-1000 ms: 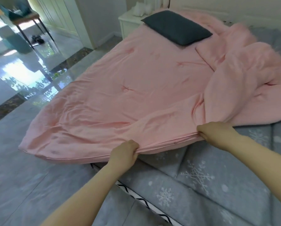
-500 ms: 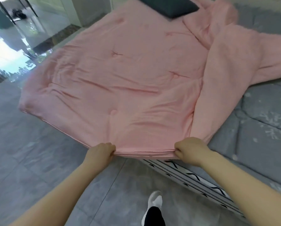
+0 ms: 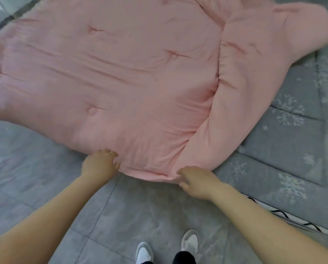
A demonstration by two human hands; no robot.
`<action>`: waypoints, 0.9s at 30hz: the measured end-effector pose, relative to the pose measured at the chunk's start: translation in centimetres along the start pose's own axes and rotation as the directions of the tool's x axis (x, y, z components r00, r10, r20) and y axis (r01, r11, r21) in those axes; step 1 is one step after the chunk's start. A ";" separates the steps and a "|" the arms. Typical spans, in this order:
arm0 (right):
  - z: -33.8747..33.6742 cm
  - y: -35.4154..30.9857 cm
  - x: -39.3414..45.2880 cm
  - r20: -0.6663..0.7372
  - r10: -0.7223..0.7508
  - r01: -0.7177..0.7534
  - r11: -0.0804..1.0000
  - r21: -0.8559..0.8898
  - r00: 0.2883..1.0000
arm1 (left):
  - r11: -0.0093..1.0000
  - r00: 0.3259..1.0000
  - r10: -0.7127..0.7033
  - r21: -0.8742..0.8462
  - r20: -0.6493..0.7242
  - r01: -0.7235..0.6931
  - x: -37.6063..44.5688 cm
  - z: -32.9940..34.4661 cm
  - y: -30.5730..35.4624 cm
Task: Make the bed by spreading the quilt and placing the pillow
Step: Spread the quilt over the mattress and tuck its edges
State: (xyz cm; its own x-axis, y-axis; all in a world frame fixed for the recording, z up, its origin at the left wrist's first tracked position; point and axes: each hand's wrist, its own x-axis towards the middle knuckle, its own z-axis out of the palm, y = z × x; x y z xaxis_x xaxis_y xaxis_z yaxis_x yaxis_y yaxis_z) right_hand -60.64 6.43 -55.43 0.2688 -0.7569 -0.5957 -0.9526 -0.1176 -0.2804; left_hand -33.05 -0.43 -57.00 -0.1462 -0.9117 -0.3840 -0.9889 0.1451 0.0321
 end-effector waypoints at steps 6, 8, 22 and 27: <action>-3.8 10.5 -1.5 -0.163 0.085 -0.084 0.996 0.017 0.983 | 0.981 0.984 0.169 -0.084 -0.062 -0.173 2.2 -1.4 12.1; -5.3 14.3 -2.2 -0.208 0.095 -0.095 0.995 0.008 0.974 | 0.976 0.979 0.188 -0.094 -0.073 -0.195 3.5 -2.0 15.9; -16.8 36.5 -6.9 -0.302 0.255 -0.324 0.924 -0.204 0.918 | 0.886 0.874 0.318 -0.212 -0.366 -0.412 12.4 -6.5 39.6; -19.7 39.4 -0.9 -0.418 0.153 -0.281 0.922 -0.265 0.895 | 0.914 0.921 0.191 -0.280 -0.339 -0.293 17.9 -6.9 42.4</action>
State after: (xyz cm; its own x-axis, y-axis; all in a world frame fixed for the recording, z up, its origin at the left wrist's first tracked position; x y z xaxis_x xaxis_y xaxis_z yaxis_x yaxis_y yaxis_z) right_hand -101.24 -10.22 -51.16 0.0355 -0.9645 -0.2618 -0.9919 -0.0659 0.1085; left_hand -77.81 -13.27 -56.11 -0.3330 -0.9423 -0.0343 -0.8686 0.2924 0.4000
